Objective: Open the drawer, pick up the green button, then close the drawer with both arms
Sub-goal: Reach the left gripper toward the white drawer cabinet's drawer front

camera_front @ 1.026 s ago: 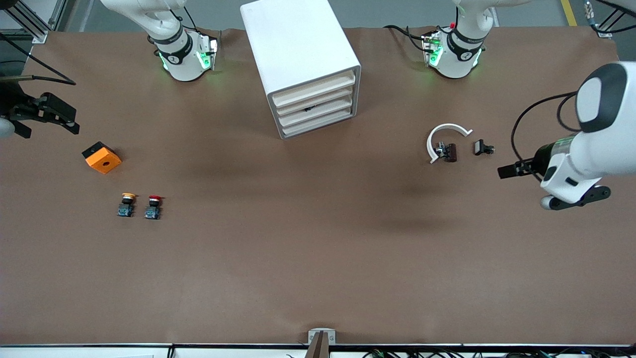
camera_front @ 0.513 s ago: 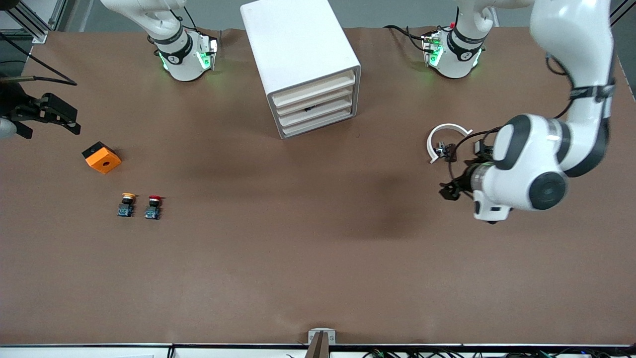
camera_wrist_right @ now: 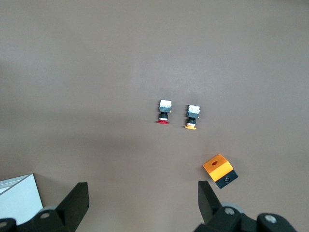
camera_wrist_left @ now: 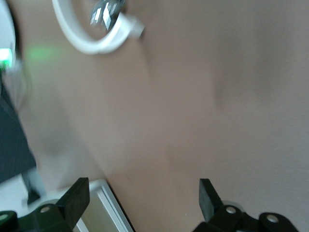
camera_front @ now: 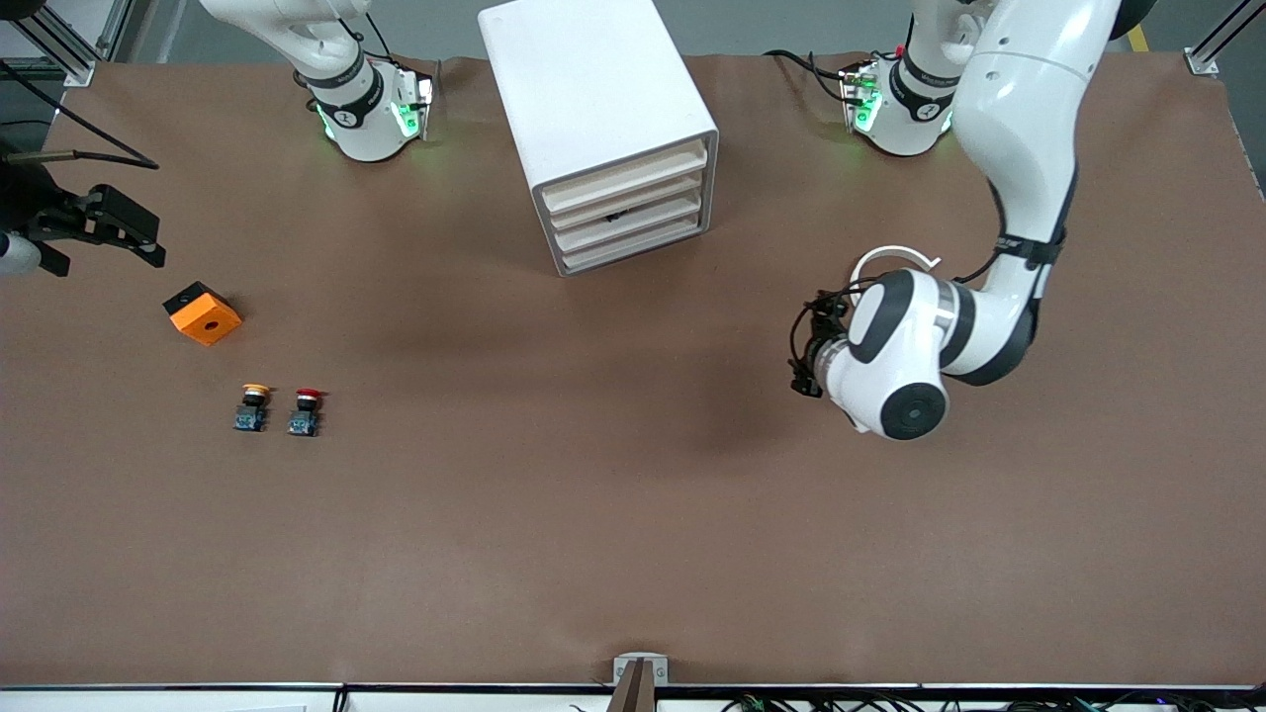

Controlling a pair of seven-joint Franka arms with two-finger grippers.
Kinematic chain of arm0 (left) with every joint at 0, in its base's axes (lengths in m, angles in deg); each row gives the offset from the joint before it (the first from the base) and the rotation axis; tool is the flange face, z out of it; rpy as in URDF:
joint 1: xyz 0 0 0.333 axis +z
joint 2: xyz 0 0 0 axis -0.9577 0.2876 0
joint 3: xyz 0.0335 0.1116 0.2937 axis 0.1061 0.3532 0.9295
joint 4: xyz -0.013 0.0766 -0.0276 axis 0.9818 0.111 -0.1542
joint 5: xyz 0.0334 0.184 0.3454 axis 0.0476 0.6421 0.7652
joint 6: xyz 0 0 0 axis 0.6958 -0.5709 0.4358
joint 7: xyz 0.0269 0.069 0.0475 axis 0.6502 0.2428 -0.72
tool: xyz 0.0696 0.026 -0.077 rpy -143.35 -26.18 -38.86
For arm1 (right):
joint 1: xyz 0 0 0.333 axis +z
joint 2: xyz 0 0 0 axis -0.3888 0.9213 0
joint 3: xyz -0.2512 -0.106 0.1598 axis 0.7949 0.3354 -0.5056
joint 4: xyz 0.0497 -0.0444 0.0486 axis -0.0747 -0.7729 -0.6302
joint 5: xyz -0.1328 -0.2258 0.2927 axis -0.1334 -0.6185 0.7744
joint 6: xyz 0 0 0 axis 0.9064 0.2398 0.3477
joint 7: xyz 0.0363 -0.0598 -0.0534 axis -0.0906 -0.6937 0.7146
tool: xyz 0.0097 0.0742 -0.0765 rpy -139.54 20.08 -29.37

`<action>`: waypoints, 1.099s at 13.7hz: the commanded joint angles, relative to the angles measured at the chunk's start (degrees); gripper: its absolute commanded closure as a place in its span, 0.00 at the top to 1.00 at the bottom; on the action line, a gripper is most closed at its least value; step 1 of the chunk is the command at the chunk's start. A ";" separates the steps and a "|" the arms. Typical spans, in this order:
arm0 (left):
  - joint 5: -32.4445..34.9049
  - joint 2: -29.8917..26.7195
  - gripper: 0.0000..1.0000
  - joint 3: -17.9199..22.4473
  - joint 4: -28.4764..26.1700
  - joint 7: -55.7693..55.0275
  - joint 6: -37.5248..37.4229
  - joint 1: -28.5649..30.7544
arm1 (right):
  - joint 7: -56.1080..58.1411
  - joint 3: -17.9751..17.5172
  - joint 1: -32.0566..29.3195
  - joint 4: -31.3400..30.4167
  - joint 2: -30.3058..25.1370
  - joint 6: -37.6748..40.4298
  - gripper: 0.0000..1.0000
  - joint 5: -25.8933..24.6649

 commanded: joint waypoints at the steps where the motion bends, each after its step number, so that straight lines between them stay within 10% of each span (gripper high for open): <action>1: -8.08 3.12 1.00 0.32 1.75 -5.85 -0.99 -1.00 | 0.10 -0.16 0.02 1.47 0.67 0.66 1.00 -0.13; 11: -27.35 10.59 1.00 0.32 1.22 -17.27 -6.42 -8.73 | 0.10 -0.16 0.02 1.55 0.67 0.74 1.00 -0.13; 15: -32.45 11.20 0.81 0.32 1.04 -21.85 -8.90 -12.51 | 0.10 -0.16 0.10 1.47 0.67 0.74 1.00 -0.13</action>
